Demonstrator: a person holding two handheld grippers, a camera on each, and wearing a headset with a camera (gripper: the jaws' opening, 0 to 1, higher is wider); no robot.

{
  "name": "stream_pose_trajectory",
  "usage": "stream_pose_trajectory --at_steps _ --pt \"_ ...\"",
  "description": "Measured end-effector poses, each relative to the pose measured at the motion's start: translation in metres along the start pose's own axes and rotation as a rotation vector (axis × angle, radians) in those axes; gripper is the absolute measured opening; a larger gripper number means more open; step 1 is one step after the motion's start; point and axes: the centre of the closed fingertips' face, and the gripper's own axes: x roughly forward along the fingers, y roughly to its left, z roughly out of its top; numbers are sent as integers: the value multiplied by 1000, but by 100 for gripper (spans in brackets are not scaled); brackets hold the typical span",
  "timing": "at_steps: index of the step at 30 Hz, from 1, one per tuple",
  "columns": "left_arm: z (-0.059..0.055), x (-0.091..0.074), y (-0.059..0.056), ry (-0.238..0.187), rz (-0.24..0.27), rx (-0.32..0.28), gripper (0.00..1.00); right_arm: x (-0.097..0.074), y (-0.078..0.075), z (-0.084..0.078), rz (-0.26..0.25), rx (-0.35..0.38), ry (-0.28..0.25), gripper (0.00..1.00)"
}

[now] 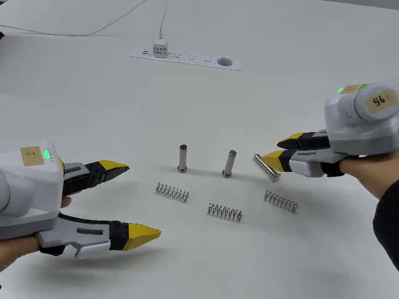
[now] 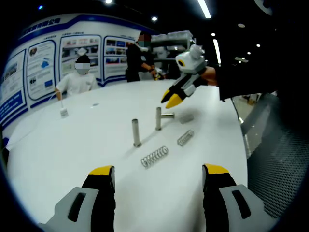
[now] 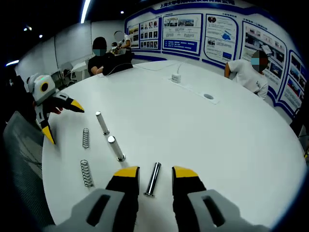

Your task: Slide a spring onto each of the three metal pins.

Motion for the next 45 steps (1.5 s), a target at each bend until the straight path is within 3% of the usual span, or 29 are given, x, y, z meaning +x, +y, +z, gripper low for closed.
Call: stream_pose_trajectory --at_steps 20,35,45 --pt "-1 1 -3 6 -8 3 74 30 1 -12 -6 64 121 16" --pt "-2 1 -3 5 -6 -3 73 38 0 -17 -7 114 202 10" --pt "-2 0 -1 3 -5 -6 73 39 1 -18 -31 73 270 9"
